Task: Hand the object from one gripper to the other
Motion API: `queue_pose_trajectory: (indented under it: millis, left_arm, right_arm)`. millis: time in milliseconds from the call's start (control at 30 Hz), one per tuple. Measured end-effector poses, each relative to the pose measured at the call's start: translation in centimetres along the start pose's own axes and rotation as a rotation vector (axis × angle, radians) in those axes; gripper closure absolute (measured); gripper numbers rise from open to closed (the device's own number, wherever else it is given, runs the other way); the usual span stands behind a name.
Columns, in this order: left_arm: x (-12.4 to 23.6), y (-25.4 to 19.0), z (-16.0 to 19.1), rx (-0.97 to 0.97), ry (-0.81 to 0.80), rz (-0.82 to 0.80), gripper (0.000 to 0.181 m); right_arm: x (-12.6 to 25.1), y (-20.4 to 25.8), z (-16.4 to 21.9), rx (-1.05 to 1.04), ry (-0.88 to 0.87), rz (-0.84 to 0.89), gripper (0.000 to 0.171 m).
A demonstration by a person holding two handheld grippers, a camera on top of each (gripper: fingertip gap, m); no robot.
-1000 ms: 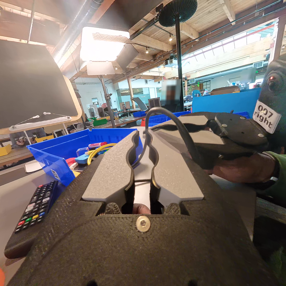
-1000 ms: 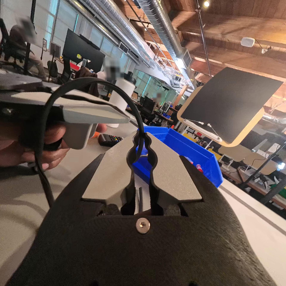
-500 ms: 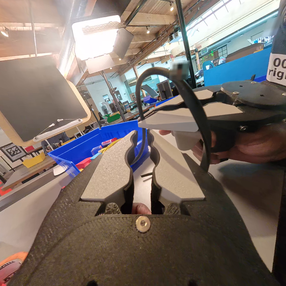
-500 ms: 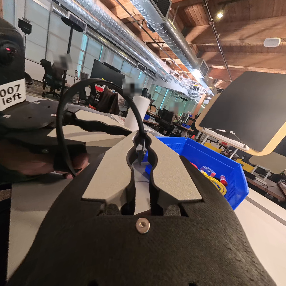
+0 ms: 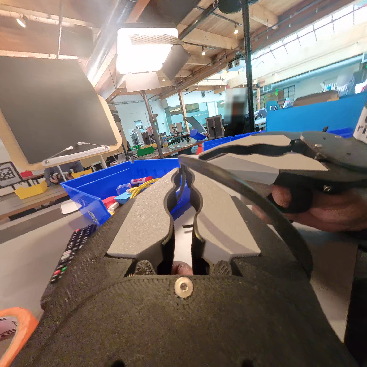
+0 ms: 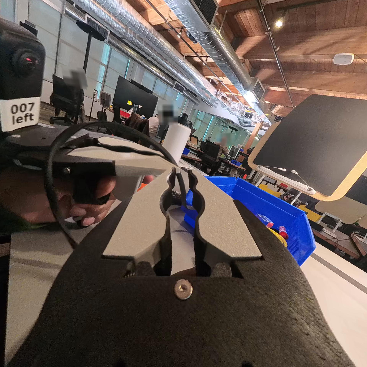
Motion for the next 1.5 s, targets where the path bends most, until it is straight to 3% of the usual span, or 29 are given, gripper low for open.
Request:
queue_pose_trajectory:
  millis: [200, 567, 967, 1500]
  left_arm:
    - [0.2, 0.0, -0.3, 0.096, -0.038, 0.090, 0.177]
    - [0.0, -0.9, -0.2, 0.070, -0.026, 0.137, 0.177]
    - [-0.4, -1.0, 0.4, -0.066, 0.016, 0.015, 0.172]
    - [-0.7, -2.1, 0.7, -0.169, 0.044, 0.020, 0.168]
  right_arm:
    - [-0.6, 0.5, 0.7, 0.095, 0.062, 0.038, 0.158]
    - [-0.8, 0.3, 1.0, 0.119, 0.089, 0.066, 0.164]
    - [-0.1, -1.2, 0.5, -0.072, 0.033, 0.028, 0.165]
    - [-0.1, -0.4, 0.2, -0.053, 0.010, -0.021, 0.167]
Point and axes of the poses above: each gripper's, where its closed fingertips meet, x back along the fingers, z out of its underside, y = z × x across the jaws, the point moved 4 cm from there along x, back along the fingers, and after that the axes turned 15 degrees about y, right-handed, at the moved point
